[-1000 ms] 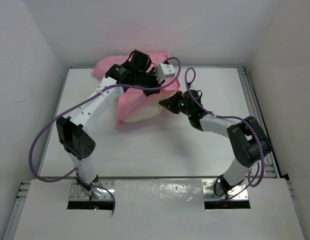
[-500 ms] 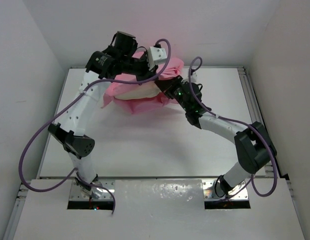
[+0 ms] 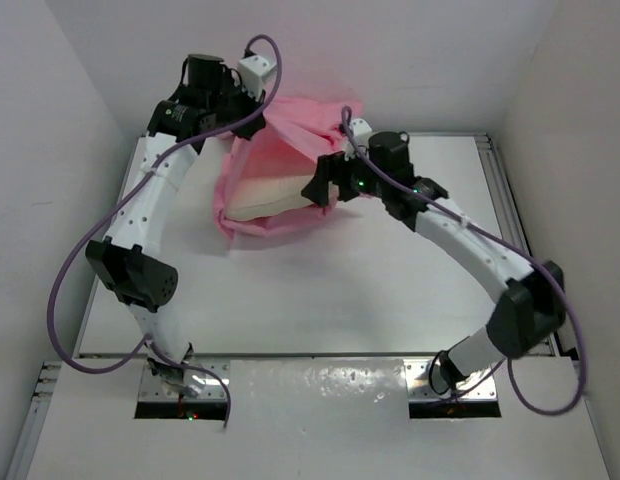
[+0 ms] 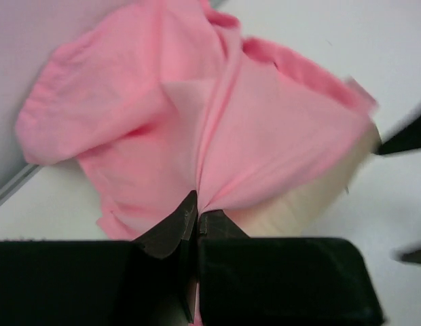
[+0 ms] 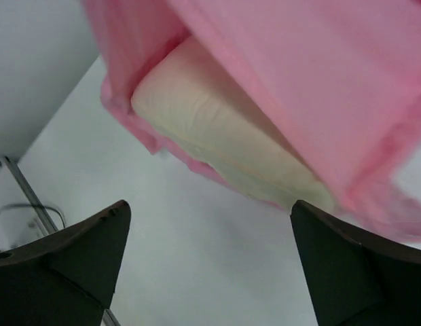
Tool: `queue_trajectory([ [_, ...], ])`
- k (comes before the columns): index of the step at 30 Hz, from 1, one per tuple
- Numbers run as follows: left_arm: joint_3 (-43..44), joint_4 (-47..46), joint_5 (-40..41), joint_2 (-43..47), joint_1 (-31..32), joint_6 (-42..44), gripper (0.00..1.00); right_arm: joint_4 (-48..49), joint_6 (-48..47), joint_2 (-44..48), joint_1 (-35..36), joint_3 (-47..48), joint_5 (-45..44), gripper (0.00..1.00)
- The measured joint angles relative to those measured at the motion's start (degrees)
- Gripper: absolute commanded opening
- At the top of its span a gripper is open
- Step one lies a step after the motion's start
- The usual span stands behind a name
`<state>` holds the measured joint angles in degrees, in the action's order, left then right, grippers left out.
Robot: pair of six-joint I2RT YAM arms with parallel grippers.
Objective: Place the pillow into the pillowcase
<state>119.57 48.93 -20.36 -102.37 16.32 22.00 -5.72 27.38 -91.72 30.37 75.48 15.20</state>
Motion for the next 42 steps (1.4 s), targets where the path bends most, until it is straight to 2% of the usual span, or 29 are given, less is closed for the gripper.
queue_trajectory([
  [1, 1.31, -0.57, 0.85, -0.52, -0.46, -1.01, 0.00, -2.34, -3.48, 2.75, -0.28, -0.63, 0.59, 0.95],
  [2, 2.82, -0.96, 1.49, -1.07, -0.76, -1.84, 0.00, -3.67, -6.36, 6.12, -0.68, -1.68, 1.33, 0.79],
  [5, 5.60, -1.62, 2.36, -1.79, -0.92, -3.41, 0.00, -2.84, -13.00, 17.92, -3.48, -8.26, 3.82, 0.04],
  [6, 6.03, -1.70, 2.49, -1.81, -0.90, -3.58, 0.00, -2.51, -14.27, 20.31, -4.70, -9.81, 4.15, 0.06],
  [7, 6.49, -1.79, 2.71, -1.81, -0.81, -3.72, 0.00, -2.27, -15.06, 21.73, -5.97, -10.88, 4.46, 0.14],
  [8, 6.82, -1.84, 2.86, -1.84, -0.59, -3.82, 0.00, -2.16, -16.00, 22.34, -6.97, -11.37, 4.44, 0.59],
  [9, 6.99, -1.92, 3.04, -1.84, -0.55, -3.87, 0.00, -2.34, -17.22, 21.64, -7.89, -11.28, 4.24, 0.82],
  [10, 7.13, -1.97, 3.13, -1.84, -0.50, -3.87, 0.00, -2.95, -18.73, 20.02, -8.41, -10.64, 3.85, 0.97],
  [15, 7.17, -1.95, 3.91, -1.86, 0.15, -3.63, 0.00, -11.34, -26.14, 4.74, -8.04, -3.89, 3.74, 0.99],
  [20, 7.17, -1.79, 4.15, -1.86, 0.46, -2.80, 0.00, -12.28, -32.92, 2.01, -7.08, -7.61, -0.17, 0.99],
  [22, 7.17, -1.55, 4.20, -1.86, 0.46, -2.73, 0.00, -13.05, -34.75, -0.48, -7.93, -4.57, 0.13, 0.98],
  [26, 7.17, -1.11, 4.46, -1.86, 0.46, -2.58, 0.00, -11.93, -35.54, -8.90, -8.76, 4.11, 2.97, 0.90],
  [29, 7.17, -1.11, 4.90, -1.86, 0.46, -2.51, 0.00, -9.90, -34.93, -11.69, -7.43, 2.89, 3.65, 0.59],
  [30, 7.17, -1.11, 4.98, -1.86, 0.46, -2.47, 0.00, -9.64, -34.10, -12.39, -6.84, 2.23, 4.07, 0.29],
  [31, 7.17, -1.11, 5.03, -1.86, 0.46, -2.38, 0.00, -9.64, -33.59, -13.31, -6.47, 1.92, 4.63, 0.09],
  [32, 7.17, -1.09, 5.11, -1.86, 0.46, -2.36, 0.00, -9.73, -32.20, -14.36, -5.99, 2.01, 5.77, 0.00],
  [38, 7.13, -1.68, 5.42, -1.90, -0.83, -2.36, 0.00, -9.84, -21.90, -15.28, -7.04, 4.07, 13.46, 0.00],
  [39, 7.02, -2.27, 5.60, -1.90, -1.36, -2.36, 0.03, -7.87, -18.58, -14.16, -7.23, 3.80, 15.30, 0.00],
  [40, 6.64, -3.21, 5.86, -1.90, -1.99, -2.36, 0.13, -5.46, -14.97, -12.74, -7.50, 3.48, 16.83, 0.00],
  [41, 6.10, -4.22, 5.97, -1.90, -2.75, -2.10, 0.40, -1.53, -10.88, -10.71, -7.72, 2.69, 18.12, 0.00],
  [42, 5.29, -5.49, 5.99, -1.90, -3.78, -1.64, 0.57, 2.67, -7.13, -8.52, -7.76, 1.88, 19.12, 0.00],
])
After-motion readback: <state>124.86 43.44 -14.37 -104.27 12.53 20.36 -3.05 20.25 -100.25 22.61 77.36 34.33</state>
